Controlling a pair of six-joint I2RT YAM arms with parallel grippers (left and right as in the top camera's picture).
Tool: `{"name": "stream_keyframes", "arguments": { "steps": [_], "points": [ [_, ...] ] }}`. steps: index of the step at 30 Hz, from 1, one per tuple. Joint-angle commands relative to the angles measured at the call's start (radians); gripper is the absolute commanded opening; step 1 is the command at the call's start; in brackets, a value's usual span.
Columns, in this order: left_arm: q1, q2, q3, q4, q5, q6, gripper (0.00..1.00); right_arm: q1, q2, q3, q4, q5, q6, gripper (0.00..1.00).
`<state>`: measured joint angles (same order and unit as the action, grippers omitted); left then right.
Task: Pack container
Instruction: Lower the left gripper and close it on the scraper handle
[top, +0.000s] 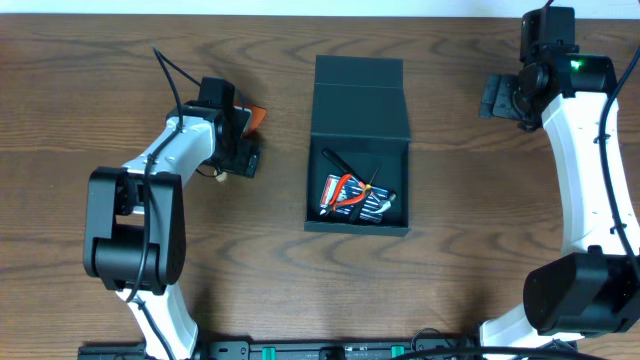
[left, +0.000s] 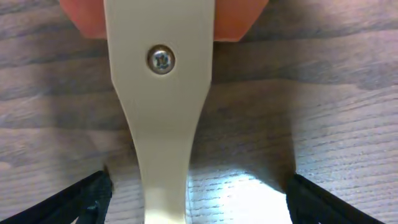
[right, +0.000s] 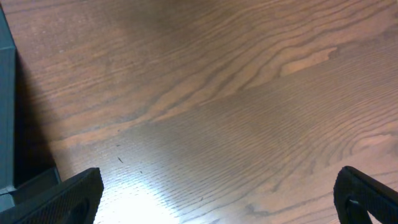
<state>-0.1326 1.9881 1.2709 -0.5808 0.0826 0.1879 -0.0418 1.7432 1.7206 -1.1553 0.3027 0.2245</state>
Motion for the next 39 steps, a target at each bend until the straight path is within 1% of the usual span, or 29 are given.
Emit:
{"name": "stream_keyframes", "arguments": {
  "steps": [1,5,6,8,9,11,14,16,17,23,28,34,36,37,38,39],
  "points": [
    [0.005,0.035,0.010,-0.005,-0.003,0.006,0.89,-0.002,-0.004,0.020,0.000,0.004,0.014,0.99],
    [0.005,0.035,0.010,0.006,-0.003,0.005,0.89,-0.002,-0.004,0.020,0.000,0.004,0.014,0.99],
    [0.005,0.035,0.010,0.010,-0.003,0.004,0.93,-0.002,-0.004,0.020,0.000,0.004,0.014,0.99],
    [0.005,0.035,0.010,0.014,-0.003,-0.010,0.94,-0.002,-0.004,0.020,0.000,0.004,0.014,0.99],
    [0.005,0.035,0.010,0.015,-0.003,-0.009,0.83,-0.002,-0.004,0.020,0.000,0.004,0.014,0.99],
    [0.005,0.035,0.010,0.018,-0.003,-0.009,0.58,-0.002,-0.004,0.020,0.000,0.004,0.014,0.99],
    [0.005,0.035,0.010,0.021,-0.003,-0.009,0.55,-0.002,-0.004,0.020,0.000,0.004,0.014,0.99],
    [0.005,0.035,0.010,0.021,-0.003,-0.009,0.49,-0.002,-0.004,0.020,0.000,0.004,0.014,0.99],
    [0.005,0.035,0.010,0.020,-0.003,-0.009,0.48,-0.002,-0.004,0.020,0.000,0.004,0.014,0.99],
    [0.005,0.035,0.010,0.006,-0.003,-0.009,0.46,-0.002,-0.004,0.020,0.000,0.004,0.014,0.99],
    [0.005,0.035,0.010,-0.002,-0.003,-0.009,0.34,-0.002,-0.004,0.020,0.000,0.004,0.014,0.99],
    [0.005,0.035,0.010,-0.009,-0.003,-0.009,0.29,-0.002,-0.004,0.020,0.000,0.004,0.014,0.99],
    [0.005,0.035,0.010,-0.010,-0.003,-0.009,0.19,-0.002,-0.004,0.020,0.000,0.004,0.014,0.99],
    [0.005,0.035,0.010,-0.010,-0.003,-0.009,0.11,-0.002,-0.004,0.020,0.000,0.004,0.014,0.99],
    [0.005,0.035,0.010,-0.010,-0.003,-0.009,0.07,-0.002,-0.004,0.020,0.000,0.004,0.014,0.99],
    [0.005,0.035,0.010,-0.010,-0.003,-0.009,0.06,-0.002,-0.004,0.020,0.000,0.004,0.014,0.99]
  ]
}}
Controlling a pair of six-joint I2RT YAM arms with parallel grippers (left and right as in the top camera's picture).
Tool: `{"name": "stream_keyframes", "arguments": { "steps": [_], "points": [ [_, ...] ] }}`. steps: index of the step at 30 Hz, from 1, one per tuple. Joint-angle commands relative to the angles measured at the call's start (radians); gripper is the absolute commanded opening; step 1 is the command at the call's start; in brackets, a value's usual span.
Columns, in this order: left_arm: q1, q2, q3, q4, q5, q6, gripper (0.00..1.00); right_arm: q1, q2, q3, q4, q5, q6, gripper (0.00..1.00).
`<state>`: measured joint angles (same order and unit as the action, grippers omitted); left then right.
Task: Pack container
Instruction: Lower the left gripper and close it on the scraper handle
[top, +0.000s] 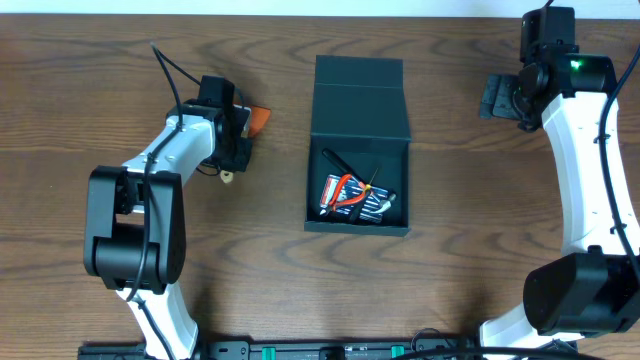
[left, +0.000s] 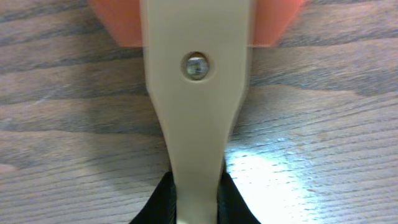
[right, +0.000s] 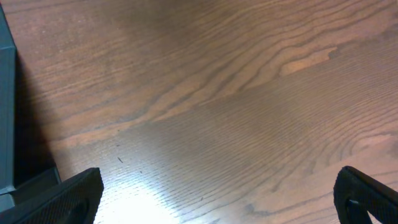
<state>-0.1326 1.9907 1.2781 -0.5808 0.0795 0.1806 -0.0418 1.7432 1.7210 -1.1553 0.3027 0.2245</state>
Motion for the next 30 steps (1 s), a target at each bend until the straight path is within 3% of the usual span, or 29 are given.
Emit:
{"name": "stream_keyframes", "arguments": {
  "steps": [1,13,30],
  "points": [
    [0.005,0.032,0.003,-0.010,0.000,-0.002,0.06,-0.002,-0.004,0.019,0.000,0.004,0.014,0.99],
    [0.005,0.005,0.003,-0.010,-0.001,-0.002,0.06,-0.002,-0.004,0.019,0.000,0.004,0.014,0.99],
    [0.005,-0.268,0.037,-0.021,0.000,-0.002,0.06,-0.002,-0.004,0.019,0.000,0.004,0.014,0.99]
  ]
}}
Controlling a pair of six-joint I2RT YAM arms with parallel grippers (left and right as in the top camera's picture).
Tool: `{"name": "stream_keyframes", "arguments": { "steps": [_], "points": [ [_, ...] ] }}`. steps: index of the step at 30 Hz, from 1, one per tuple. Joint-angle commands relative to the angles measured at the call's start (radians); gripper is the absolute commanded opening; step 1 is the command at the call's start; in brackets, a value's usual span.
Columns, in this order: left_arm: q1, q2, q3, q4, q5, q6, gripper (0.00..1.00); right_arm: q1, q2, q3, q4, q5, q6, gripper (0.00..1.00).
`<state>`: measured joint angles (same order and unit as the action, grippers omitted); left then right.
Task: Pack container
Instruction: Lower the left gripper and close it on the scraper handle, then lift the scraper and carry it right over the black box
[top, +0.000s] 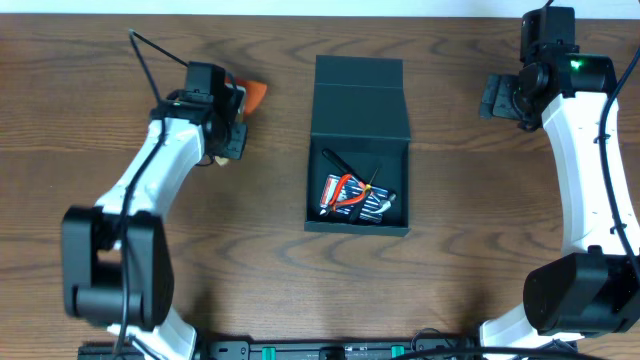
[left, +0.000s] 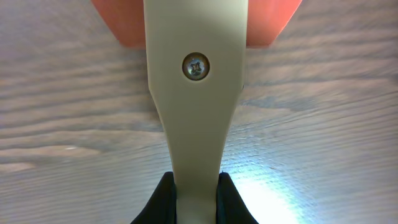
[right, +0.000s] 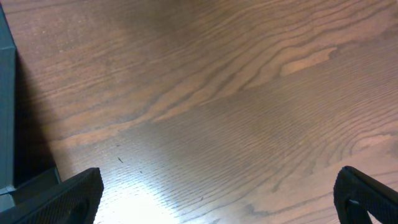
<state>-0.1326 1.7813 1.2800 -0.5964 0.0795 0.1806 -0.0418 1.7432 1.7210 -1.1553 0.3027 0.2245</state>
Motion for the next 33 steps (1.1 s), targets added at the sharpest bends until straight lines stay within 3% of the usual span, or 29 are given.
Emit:
{"name": "stream_keyframes", "arguments": {
  "steps": [1,15,33],
  "points": [
    [0.005,-0.082,0.035,-0.010,0.000,-0.002,0.06,-0.002,-0.004,0.019,0.000,0.004,0.014,0.99],
    [-0.105,-0.310,0.035,-0.076,0.115,0.041,0.06,-0.002,-0.004,0.019,0.000,0.004,0.014,0.99],
    [-0.470,-0.297,0.035,-0.069,0.175,0.137,0.06,-0.002,-0.004,0.019,0.000,0.003,0.014,0.99]
  ]
}}
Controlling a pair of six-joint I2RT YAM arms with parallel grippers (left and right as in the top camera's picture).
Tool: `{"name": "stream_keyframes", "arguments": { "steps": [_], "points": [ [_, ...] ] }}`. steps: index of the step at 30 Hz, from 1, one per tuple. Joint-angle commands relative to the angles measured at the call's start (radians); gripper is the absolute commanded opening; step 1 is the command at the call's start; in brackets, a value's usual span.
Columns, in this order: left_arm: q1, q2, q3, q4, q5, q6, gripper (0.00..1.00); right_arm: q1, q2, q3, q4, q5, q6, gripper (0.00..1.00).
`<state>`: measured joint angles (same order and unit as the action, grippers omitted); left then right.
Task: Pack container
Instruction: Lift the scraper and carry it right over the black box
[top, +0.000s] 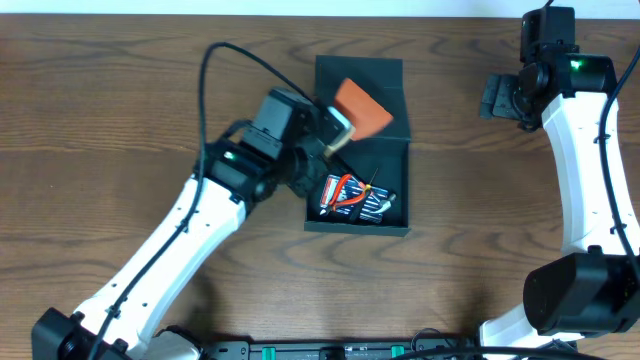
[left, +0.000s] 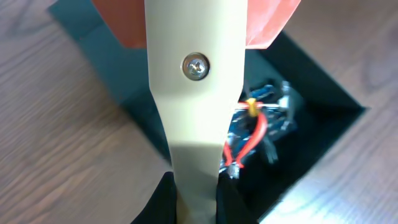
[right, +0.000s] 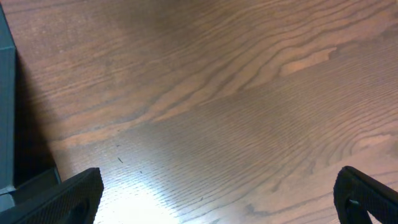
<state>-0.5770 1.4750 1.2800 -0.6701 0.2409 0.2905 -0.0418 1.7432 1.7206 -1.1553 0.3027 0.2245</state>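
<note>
An orange-bladed scraper (top: 358, 107) with a cream handle (left: 194, 93) is held by my left gripper (left: 194, 200), which is shut on the handle's lower end. In the overhead view the left gripper (top: 320, 145) hovers at the left wall of the open black box (top: 320, 222), with the blade over the box's back part and lid (top: 360, 72). Inside the box lie red-handled pliers (top: 349, 193) and other small tools (left: 267, 124). My right gripper (right: 214, 199) stands open over bare wood, far right of the box.
The brown wooden table (top: 480, 250) surrounds the box. My right gripper (top: 500, 97) sits near the table's back right edge. The box's wall (right: 6, 93) shows at the left edge of the right wrist view.
My left arm has carried the scraper from the table's back left to over the open box. The right arm has not moved.
My left gripper stood open around the scraper's handle on the table at the left. Then it was shut on the handle. It then held the scraper slightly further back, and now holds it above the box. The right gripper stayed open in place.
</note>
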Motion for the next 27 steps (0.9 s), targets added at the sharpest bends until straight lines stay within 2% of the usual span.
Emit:
{"name": "stream_keyframes", "arguments": {
  "steps": [1,11,27],
  "points": [
    [-0.039,0.019,0.035,0.005,0.014,0.027,0.06,-0.002,-0.004,0.020,0.000,0.003,0.014,0.99],
    [-0.076,0.121,0.035,0.005,0.066,0.027,0.06,-0.002,-0.004,0.020,0.000,0.003,0.014,0.99],
    [-0.077,0.263,0.035,0.005,0.066,0.027,0.06,-0.002,-0.004,0.020,0.000,0.003,0.014,0.99]
  ]
}}
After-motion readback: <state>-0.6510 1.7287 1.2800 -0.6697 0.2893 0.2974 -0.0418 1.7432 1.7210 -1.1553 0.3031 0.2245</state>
